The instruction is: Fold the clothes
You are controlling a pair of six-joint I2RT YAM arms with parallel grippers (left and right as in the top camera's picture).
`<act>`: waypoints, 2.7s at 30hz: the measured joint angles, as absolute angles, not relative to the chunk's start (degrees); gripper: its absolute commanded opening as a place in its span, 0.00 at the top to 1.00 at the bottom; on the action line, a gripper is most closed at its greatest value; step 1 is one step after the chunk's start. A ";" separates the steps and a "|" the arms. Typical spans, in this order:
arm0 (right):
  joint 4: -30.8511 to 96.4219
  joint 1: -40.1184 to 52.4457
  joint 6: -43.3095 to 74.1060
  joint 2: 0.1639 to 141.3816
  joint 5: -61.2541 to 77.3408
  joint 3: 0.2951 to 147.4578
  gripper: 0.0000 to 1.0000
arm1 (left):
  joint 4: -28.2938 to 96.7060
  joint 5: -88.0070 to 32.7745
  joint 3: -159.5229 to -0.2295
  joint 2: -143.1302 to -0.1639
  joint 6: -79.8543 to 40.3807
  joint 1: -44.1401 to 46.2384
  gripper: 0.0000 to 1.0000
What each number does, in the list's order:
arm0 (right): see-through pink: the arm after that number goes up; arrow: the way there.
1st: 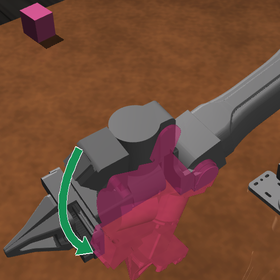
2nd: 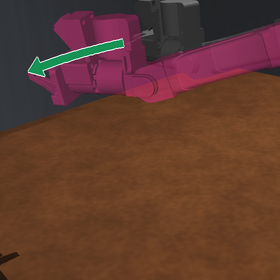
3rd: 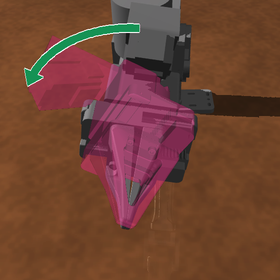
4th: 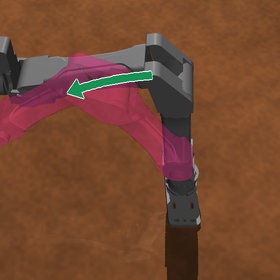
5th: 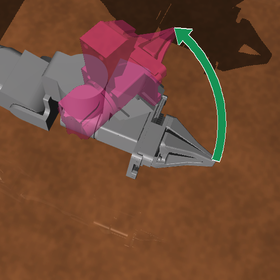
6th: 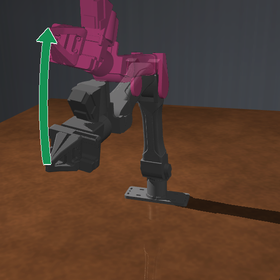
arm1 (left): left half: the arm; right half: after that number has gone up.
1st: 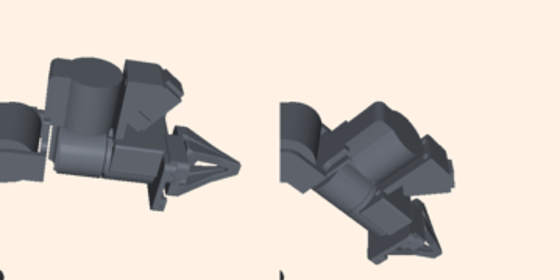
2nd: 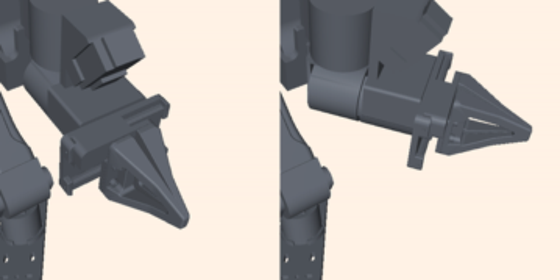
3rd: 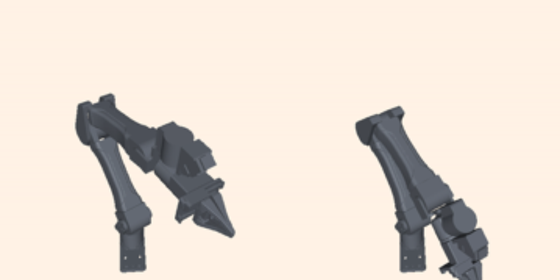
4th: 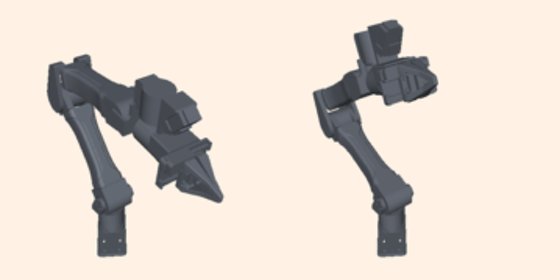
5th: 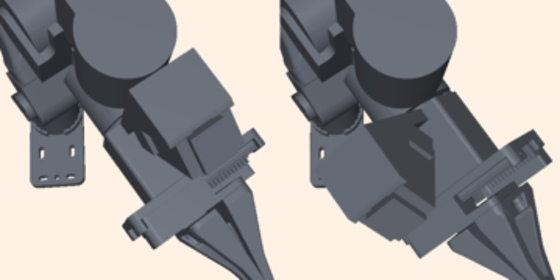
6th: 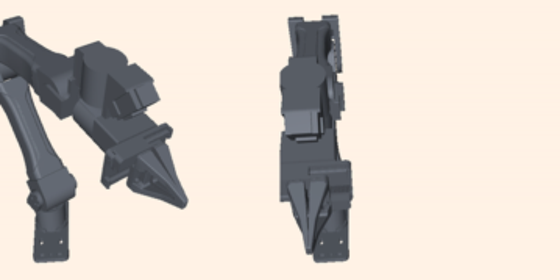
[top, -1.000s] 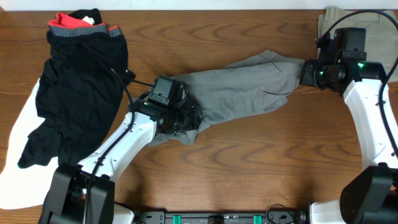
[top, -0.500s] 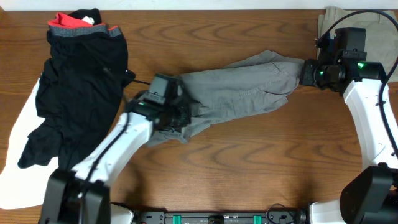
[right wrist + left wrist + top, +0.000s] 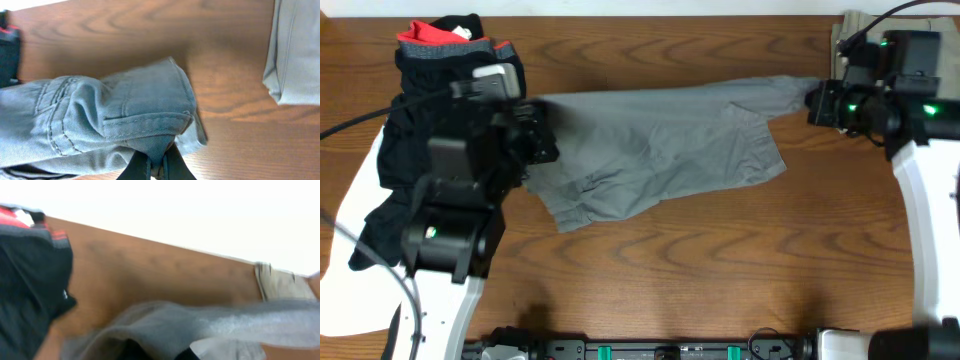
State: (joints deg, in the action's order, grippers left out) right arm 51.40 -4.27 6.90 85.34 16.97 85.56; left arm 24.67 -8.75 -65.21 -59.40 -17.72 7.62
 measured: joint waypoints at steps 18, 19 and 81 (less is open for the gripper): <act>64.10 -6.68 5.80 65.19 18.57 101.78 0.99 | 14.55 -6.44 -69.36 -44.10 -13.17 7.16 0.94; 64.82 -6.68 5.80 64.03 18.55 102.52 0.99 | 15.07 -6.48 -70.48 -42.89 -13.04 7.16 0.94; 35.48 -5.28 7.66 126.48 15.20 106.28 0.99 | -1.15 -5.02 -80.62 -108.44 -10.44 8.16 0.94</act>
